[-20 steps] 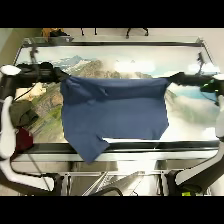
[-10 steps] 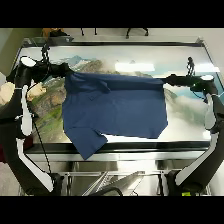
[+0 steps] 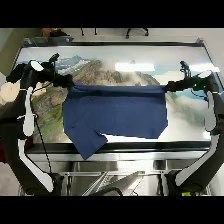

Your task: Fold the shirts.

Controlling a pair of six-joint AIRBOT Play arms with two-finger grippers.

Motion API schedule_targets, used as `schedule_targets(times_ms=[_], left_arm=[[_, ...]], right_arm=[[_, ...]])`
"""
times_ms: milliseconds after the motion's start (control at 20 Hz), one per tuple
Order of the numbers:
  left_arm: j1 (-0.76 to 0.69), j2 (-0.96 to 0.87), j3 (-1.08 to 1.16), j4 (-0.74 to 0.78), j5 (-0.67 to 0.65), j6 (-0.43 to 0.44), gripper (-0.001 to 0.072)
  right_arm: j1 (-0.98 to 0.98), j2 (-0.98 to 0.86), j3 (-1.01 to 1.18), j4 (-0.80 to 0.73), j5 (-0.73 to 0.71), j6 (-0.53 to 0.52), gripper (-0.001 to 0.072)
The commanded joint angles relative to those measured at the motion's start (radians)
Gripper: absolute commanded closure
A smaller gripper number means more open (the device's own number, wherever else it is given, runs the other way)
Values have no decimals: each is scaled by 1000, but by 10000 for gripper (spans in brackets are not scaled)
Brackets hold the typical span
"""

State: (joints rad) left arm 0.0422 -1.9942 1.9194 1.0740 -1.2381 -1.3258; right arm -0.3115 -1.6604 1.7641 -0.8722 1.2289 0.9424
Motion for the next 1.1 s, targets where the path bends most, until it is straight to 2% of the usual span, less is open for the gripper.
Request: schedule_targets(times_ms=[0, 200, 450, 500, 550, 600, 650, 700, 850, 1050], left_arm=[[-33, 0, -7, 147, -5, -66, 695], [-92, 0, -7, 287, 3, -140, 694], [-124, 0, -7, 314, -19, -152, 694], [-127, 2, -7, 314, -26, -152, 692], [-127, 1, 3, 314, -47, -152, 688], [-127, 1, 26, 314, -72, -152, 461], [-125, 1, 64, 315, -107, -153, 40], [-118, 2, 109, 314, -148, -164, 8], [-79, 50, 158, 312, -277, -202, 8], [-22, 266, -201, 274, -274, -192, 8]], right_arm=[[32, 2, -19, -72, -28, 37, 695], [101, 2, -19, -279, -83, 156, 695], [142, 2, -19, -355, -102, 220, 691], [142, 4, -19, -356, -96, 233, 572], [142, 10, -18, -356, -88, 236, 378], [140, 25, -18, -356, -74, 236, 302], [137, 51, -18, -359, -61, 239, 302], [131, 83, -18, -367, -51, 257, 300], [64, 191, -20, -380, 39, 314, 298], [-60, 302, -148, -354, 251, 335, 298]])
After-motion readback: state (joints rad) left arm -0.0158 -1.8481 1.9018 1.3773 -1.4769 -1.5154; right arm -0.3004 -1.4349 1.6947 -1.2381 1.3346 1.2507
